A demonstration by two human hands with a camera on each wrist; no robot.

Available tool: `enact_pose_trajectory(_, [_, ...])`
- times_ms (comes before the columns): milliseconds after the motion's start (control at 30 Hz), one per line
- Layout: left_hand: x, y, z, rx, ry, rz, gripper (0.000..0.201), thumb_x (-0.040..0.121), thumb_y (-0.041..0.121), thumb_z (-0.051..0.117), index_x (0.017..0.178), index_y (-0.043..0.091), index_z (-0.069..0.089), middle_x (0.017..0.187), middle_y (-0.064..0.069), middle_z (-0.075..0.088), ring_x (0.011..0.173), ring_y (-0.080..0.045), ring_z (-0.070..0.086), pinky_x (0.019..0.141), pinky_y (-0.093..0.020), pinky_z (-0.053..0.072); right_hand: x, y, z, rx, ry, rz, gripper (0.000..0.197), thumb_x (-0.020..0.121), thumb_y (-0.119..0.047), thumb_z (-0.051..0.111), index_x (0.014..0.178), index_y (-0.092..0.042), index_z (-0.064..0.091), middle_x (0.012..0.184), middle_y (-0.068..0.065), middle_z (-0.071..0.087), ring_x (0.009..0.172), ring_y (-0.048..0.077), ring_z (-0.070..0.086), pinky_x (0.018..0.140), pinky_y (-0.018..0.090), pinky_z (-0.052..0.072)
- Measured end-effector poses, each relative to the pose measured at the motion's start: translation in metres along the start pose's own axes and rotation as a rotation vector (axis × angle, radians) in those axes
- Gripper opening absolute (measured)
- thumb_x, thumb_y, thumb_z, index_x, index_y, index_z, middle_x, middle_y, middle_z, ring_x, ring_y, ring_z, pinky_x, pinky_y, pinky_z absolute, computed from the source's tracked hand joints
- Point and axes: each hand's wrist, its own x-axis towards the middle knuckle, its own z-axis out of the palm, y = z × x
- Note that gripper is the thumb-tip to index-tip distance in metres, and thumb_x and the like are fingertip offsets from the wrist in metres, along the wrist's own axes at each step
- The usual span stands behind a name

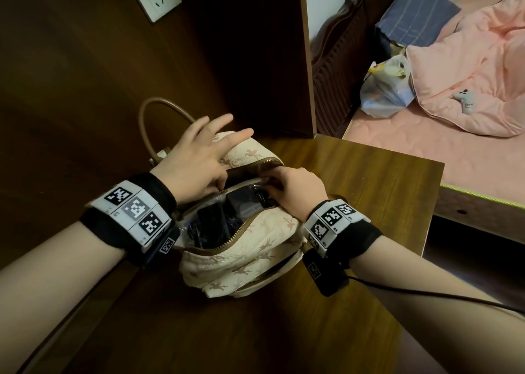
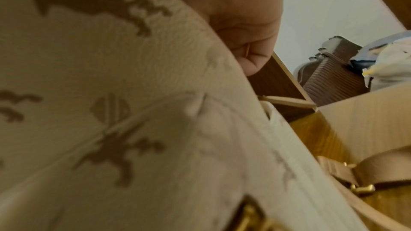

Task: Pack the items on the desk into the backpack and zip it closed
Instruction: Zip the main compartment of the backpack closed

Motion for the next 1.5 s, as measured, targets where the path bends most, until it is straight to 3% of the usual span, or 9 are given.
enact_pose_trajectory(133, [-0.022,-0.003,0.007,0.059,0.067,-0.016,0.02,0.054,0.033,0.09,0.065,0.029,0.073,0.159,-0.003,0.015,0.146,-0.035,-0.005,0.113,-0.054,-0.013,0.0,-0.002,-0.005,-0.072,-0.035,-0.011,0.03,0.095,-0.037,0.046,0.123,-0.035,0.057,0.101,-0.002,0.068,0.088,0.021,0.064,0.064,0.025,0.044])
enact_pose_trajectory(267, [-0.045,0.002,0.016,0.081,0.11,-0.069,0.016,0.062,0.035,0.085,0.072,0.028,0.074,0.159,0.003,-0.012,0.145,-0.033,-0.016,0.11,-0.058,-0.01,-0.004,-0.005,-0.007,-0.072,-0.057,0.025,0.033,0.095,-0.04,0.045,0.127,-0.035,0.054,0.104,-0.003,0.067,0.09,0.019,0.063,0.062,0.023,0.038])
enact_pose_trajectory(400, [-0.051,0.006,0.019,0.06,0.109,-0.066,0.013,0.065,0.036,0.084,0.072,0.03,0.074,0.159,-0.005,0.005,0.146,-0.036,0.006,0.109,-0.062,0.013,-0.011,-0.008,-0.005,0.077,-0.139,0.028,0.036,0.097,-0.04,0.041,0.131,-0.031,0.051,0.11,-0.001,0.067,0.092,0.017,0.062,0.067,0.023,0.043])
enact_pose_trajectory(500, [-0.043,0.009,0.018,0.003,0.106,-0.069,0.012,0.066,0.035,0.083,0.07,0.029,0.074,0.157,-0.009,0.015,0.141,-0.039,0.02,0.106,-0.058,0.024,-0.024,-0.017,-0.01,0.203,-0.175,0.006,0.041,0.098,-0.041,0.036,0.134,-0.027,0.049,0.123,0.0,0.062,0.108,0.017,0.059,0.086,0.027,0.047])
enact_pose_trajectory(600, [-0.037,0.011,0.019,-0.011,0.1,-0.067,0.013,0.066,0.034,0.083,0.069,0.027,0.073,0.157,-0.01,0.014,0.14,-0.04,0.02,0.106,-0.059,0.026,-0.03,-0.028,-0.015,0.155,-0.117,-0.182,0.038,0.101,-0.032,0.035,0.133,-0.021,0.053,0.14,0.0,0.051,0.129,0.015,0.045,0.107,0.03,0.033])
enact_pose_trajectory(700, [-0.035,0.012,0.02,0.003,0.089,-0.058,0.013,0.067,0.033,0.082,0.068,0.025,0.072,0.157,-0.015,0.018,0.14,-0.041,0.02,0.106,-0.059,0.024,-0.021,-0.036,-0.018,0.068,-0.185,-0.343,0.038,0.1,-0.027,0.038,0.134,-0.017,0.051,0.144,0.003,0.045,0.135,0.017,0.036,0.113,0.028,0.02])
enact_pose_trajectory(933, [-0.039,0.01,0.018,0.02,0.095,-0.042,0.012,0.067,0.034,0.081,0.066,0.027,0.071,0.158,-0.012,0.015,0.14,-0.041,0.021,0.105,-0.059,0.025,-0.006,-0.031,0.001,-0.048,-0.577,-0.251,0.06,0.1,-0.039,0.03,0.151,-0.016,0.008,0.159,0.002,-0.001,0.145,0.015,-0.011,0.119,0.036,-0.007])
enact_pose_trajectory(1167, [-0.064,0.004,0.023,0.08,0.148,-0.031,0.016,0.062,0.029,0.084,0.068,0.022,0.072,0.159,-0.006,0.013,0.145,-0.035,0.003,0.1,-0.078,0.009,-0.01,-0.023,0.005,-0.008,-0.506,-0.196,0.061,0.097,-0.045,0.033,0.15,-0.031,0.007,0.159,-0.008,0.002,0.146,0.012,-0.003,0.119,0.045,0.003])
enact_pose_trajectory(1500, [-0.104,0.002,0.029,-0.062,0.109,-0.109,0.016,0.063,0.022,0.085,0.07,0.02,0.071,0.156,-0.006,0.023,0.145,-0.037,0.01,0.105,-0.066,0.019,-0.008,-0.024,0.007,0.069,-0.486,-0.197,0.078,0.077,-0.058,0.03,0.149,-0.034,0.015,0.158,-0.008,0.012,0.146,0.014,0.006,0.118,0.045,0.007])
